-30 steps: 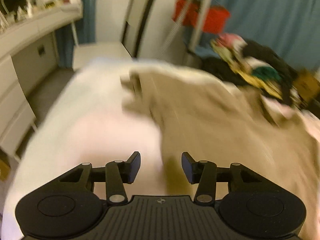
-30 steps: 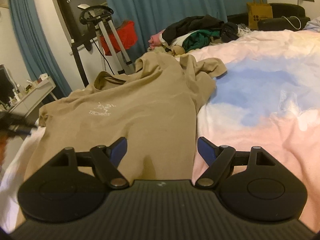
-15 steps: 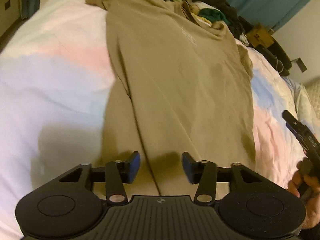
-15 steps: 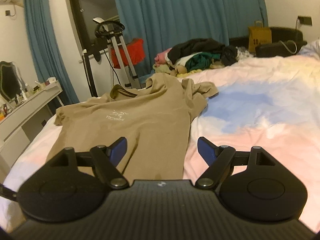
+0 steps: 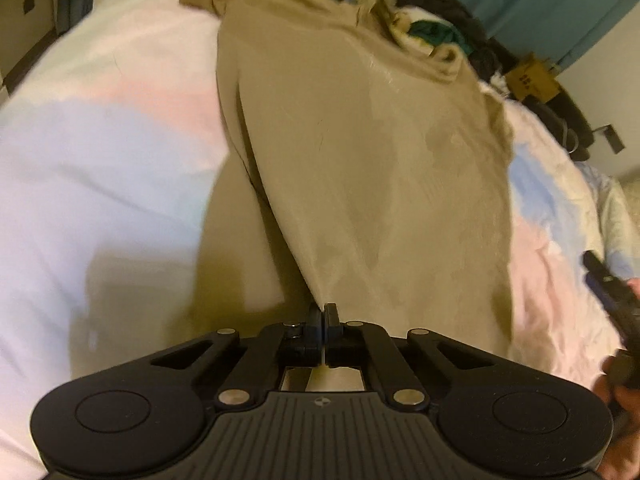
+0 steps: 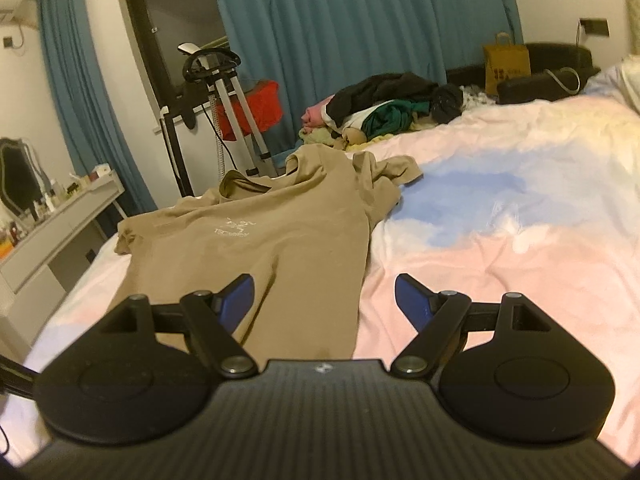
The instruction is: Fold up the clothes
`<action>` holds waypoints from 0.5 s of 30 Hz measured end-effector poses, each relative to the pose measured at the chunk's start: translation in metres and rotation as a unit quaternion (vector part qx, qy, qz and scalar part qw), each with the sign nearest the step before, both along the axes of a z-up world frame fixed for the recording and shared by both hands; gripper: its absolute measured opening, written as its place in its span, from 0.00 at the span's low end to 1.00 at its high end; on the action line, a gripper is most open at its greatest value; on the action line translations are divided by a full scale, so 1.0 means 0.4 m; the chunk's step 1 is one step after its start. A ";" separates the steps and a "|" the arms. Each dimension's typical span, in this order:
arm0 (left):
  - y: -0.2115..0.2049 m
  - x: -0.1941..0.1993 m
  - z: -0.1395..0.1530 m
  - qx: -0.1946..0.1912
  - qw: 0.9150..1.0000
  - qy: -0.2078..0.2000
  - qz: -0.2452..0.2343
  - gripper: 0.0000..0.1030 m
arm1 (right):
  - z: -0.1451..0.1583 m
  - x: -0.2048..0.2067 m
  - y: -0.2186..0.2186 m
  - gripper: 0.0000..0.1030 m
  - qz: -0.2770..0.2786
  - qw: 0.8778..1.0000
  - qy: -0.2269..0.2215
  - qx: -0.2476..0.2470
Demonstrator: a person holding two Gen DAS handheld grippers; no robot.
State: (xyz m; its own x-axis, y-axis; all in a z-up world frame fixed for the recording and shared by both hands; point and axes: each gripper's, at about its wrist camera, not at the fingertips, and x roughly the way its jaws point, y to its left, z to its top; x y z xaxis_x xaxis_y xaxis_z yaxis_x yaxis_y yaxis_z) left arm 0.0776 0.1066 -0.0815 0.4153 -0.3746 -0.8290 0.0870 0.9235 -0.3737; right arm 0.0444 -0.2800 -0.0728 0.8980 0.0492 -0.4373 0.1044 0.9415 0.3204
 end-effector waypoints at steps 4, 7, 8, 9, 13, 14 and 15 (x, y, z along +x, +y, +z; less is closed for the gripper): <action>0.055 0.020 0.047 0.016 1.000 -0.011 0.018 0.01 | -0.007 0.005 -0.001 0.76 0.008 1.000 0.012 0.003; 0.096 0.036 0.049 0.031 0.999 -0.009 0.039 0.01 | -0.026 0.008 -0.004 0.76 0.018 0.999 0.044 0.011; 0.101 0.043 0.045 0.037 0.998 -0.009 0.043 0.01 | -0.036 0.008 -0.010 0.76 0.024 0.997 0.063 0.024; 0.108 0.051 0.040 0.038 0.998 -0.009 0.047 0.01 | -0.048 0.006 -0.017 0.76 0.031 0.995 0.081 0.044; 0.122 0.076 0.011 0.037 0.998 -0.004 0.053 0.01 | -0.120 -0.035 -0.042 0.75 0.059 0.973 0.156 0.162; 0.126 0.080 0.001 0.037 0.998 -0.004 0.052 0.01 | -0.140 -0.043 -0.033 0.74 0.066 0.965 0.178 0.178; 0.131 0.081 -0.005 0.033 0.998 -0.002 0.051 0.01 | -0.160 -0.050 -0.024 0.74 0.074 0.958 0.201 0.193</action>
